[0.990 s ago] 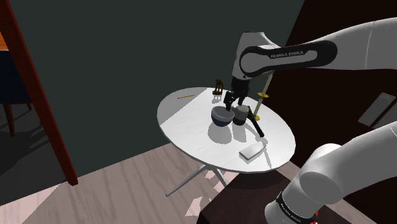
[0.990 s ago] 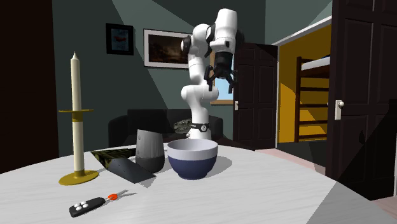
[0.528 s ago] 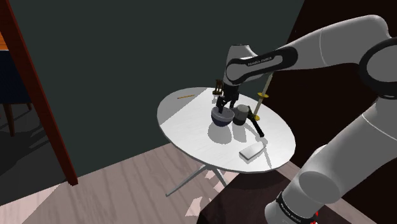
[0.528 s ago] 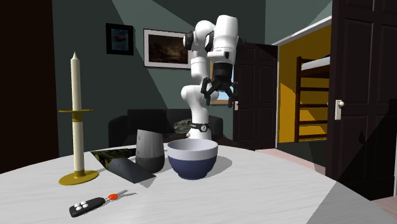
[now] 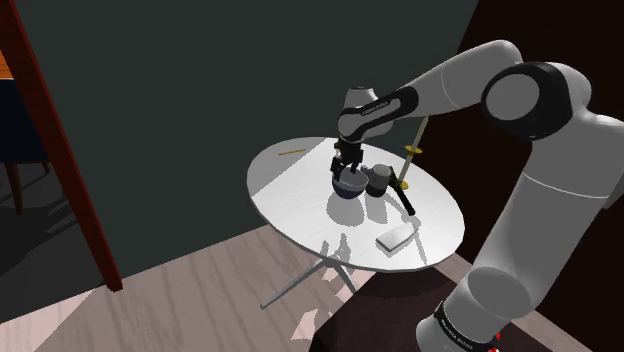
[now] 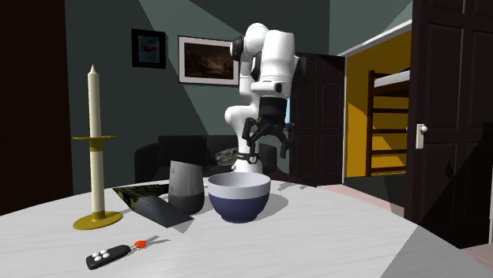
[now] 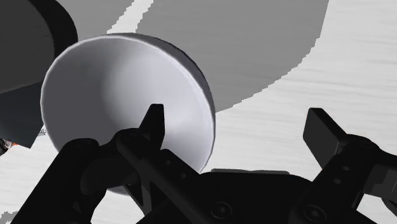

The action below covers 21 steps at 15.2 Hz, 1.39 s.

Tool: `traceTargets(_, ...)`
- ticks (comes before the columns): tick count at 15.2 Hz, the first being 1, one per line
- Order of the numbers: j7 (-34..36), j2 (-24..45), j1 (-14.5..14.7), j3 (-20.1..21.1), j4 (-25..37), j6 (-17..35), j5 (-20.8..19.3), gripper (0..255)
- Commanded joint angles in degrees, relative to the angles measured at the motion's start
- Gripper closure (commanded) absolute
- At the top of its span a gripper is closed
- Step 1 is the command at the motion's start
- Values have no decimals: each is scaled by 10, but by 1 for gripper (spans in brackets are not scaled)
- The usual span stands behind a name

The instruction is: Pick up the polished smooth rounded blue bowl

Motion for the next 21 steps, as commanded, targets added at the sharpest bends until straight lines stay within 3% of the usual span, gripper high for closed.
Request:
traceTargets(1,-10,49,-6,-2,37,11,8,0)
traceTargets(3,-20,91,-12,-2,72,17,15,0)
traceTargets(12,-19,128,-15,0,60,65,18,0)
traceTargets(13,-19,127,-15,0,60,65,18,255)
traceTargets(21,-19,127,-15,0,60,65,18,255)
